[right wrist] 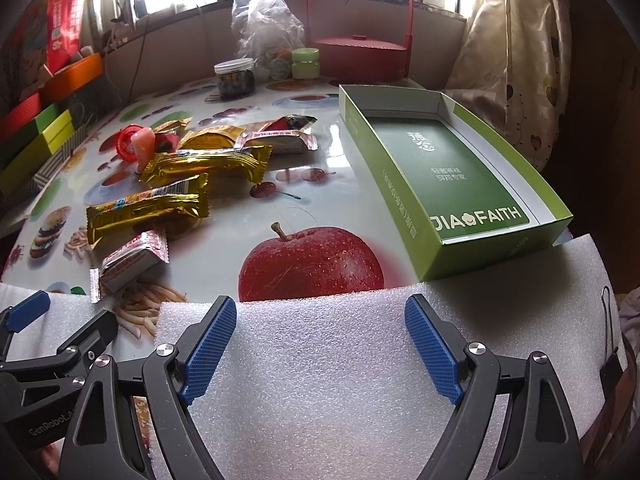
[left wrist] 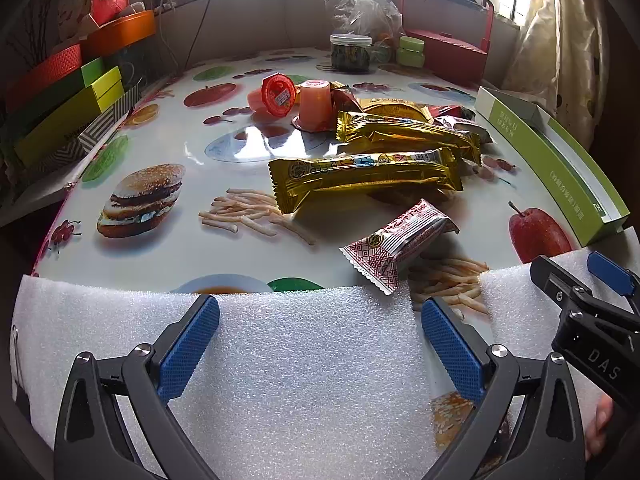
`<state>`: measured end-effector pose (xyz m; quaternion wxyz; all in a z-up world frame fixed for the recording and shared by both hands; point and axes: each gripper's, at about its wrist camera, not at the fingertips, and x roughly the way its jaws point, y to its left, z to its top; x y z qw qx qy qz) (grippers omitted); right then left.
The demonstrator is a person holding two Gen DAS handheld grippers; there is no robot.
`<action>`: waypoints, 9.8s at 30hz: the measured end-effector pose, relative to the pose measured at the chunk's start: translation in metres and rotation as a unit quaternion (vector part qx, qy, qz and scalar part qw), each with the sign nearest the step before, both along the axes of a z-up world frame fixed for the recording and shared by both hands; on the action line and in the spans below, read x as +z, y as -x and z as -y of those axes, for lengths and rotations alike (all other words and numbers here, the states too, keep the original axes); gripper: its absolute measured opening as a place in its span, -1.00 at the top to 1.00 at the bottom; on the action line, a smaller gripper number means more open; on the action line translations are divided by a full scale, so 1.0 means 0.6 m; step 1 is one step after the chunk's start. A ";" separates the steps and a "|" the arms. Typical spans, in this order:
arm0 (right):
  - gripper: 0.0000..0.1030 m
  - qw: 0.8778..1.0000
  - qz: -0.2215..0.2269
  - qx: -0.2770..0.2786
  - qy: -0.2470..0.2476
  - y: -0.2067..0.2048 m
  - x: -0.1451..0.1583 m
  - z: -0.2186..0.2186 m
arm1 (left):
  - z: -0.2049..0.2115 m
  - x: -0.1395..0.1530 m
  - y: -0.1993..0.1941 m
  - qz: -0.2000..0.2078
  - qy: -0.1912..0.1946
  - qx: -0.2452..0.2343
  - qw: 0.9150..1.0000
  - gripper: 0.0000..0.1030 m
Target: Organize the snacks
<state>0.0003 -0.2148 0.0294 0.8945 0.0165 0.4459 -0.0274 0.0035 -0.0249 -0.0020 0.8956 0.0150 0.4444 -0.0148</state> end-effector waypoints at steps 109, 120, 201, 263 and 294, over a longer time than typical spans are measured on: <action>0.62 0.882 -0.048 0.469 0.011 -0.105 0.007 -0.157 | -0.093 0.060 -0.120 -0.004 0.055 -0.105 0.993 -0.59; 0.62 0.934 -0.036 0.350 -0.062 -0.083 0.030 -0.054 | -0.014 0.055 -0.159 0.001 0.005 -0.210 0.978 -0.59; 0.62 0.998 0.034 -0.005 -0.055 -0.117 0.101 0.269 | 0.334 0.137 -0.218 -0.042 0.184 -0.301 0.935 0.53; 0.19 0.999 0.036 -0.005 -0.024 -0.122 0.083 0.251 | 0.306 0.114 -0.212 -0.048 0.171 -0.269 0.947 -0.09; 0.16 0.962 0.024 0.268 -0.051 -0.182 0.065 -0.018 | -0.027 0.097 -0.222 0.008 0.128 -0.090 0.988 -0.09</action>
